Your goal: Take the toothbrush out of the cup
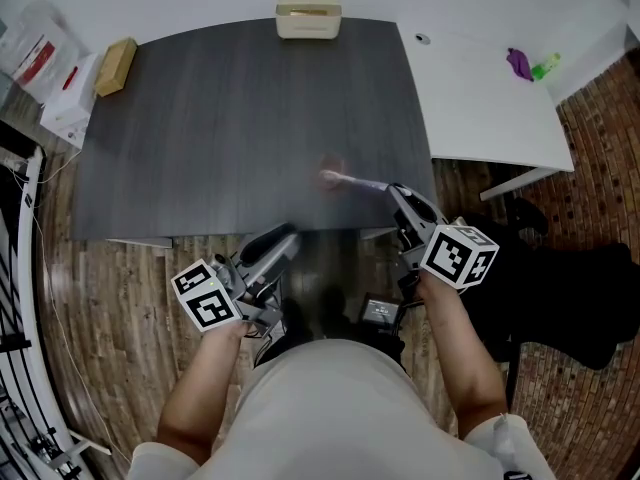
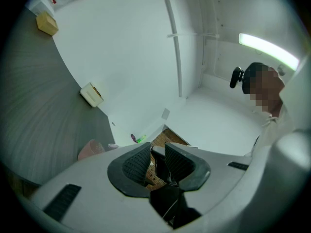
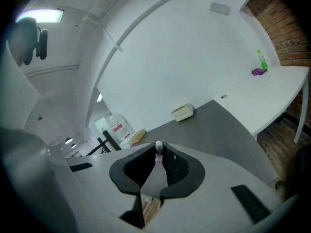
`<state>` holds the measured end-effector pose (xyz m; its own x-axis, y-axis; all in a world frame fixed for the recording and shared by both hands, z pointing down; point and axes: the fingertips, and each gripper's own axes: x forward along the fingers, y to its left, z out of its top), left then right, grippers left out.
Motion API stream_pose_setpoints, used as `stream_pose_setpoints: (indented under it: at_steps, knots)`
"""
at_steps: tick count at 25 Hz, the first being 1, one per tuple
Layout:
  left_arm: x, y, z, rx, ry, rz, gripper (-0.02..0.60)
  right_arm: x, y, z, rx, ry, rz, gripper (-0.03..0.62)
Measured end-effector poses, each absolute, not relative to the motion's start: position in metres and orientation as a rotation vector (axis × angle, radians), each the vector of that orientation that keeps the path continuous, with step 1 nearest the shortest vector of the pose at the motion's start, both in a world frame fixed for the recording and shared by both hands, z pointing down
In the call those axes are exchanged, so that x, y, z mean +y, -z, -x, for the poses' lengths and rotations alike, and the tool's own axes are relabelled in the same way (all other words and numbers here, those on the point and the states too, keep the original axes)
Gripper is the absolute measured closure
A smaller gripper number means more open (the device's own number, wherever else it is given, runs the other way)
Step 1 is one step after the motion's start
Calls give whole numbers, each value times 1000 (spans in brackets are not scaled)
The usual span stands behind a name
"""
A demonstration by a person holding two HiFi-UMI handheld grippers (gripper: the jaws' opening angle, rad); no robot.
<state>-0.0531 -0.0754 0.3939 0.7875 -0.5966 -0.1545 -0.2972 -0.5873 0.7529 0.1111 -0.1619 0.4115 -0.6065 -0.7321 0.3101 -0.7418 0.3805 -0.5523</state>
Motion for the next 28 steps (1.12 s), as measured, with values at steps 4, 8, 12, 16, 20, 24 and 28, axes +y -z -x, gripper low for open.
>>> stream_pose_setpoints:
  at_steps: [4, 8, 12, 16, 20, 24, 28]
  knots:
    - [-70, -386, 58, -666, 528, -2227, 502, -153, -402, -112, -2625, -1099, -1384, 542]
    - [-68, -380, 62, -670, 539, -2227, 502, -148, -391, -110, -2651, -1108, -1373, 542]
    - [-65, -374, 64, -670, 544, -2231, 502, -140, -381, -112, -2692, -1126, -1353, 543]
    - [-62, -370, 68, -675, 549, -2234, 502, -131, -372, -117, -2733, -1160, -1325, 543]
    - [-60, -367, 72, -679, 555, -2236, 502, -124, -368, -120, -2754, -1202, -1306, 542]
    - [-58, -366, 75, -680, 557, -2235, 502, -118, -363, -121, -2765, -1269, -1296, 543]
    - [-57, -364, 78, -685, 560, -2233, 502, -113, -356, -119, -2804, -1329, -1232, 542]
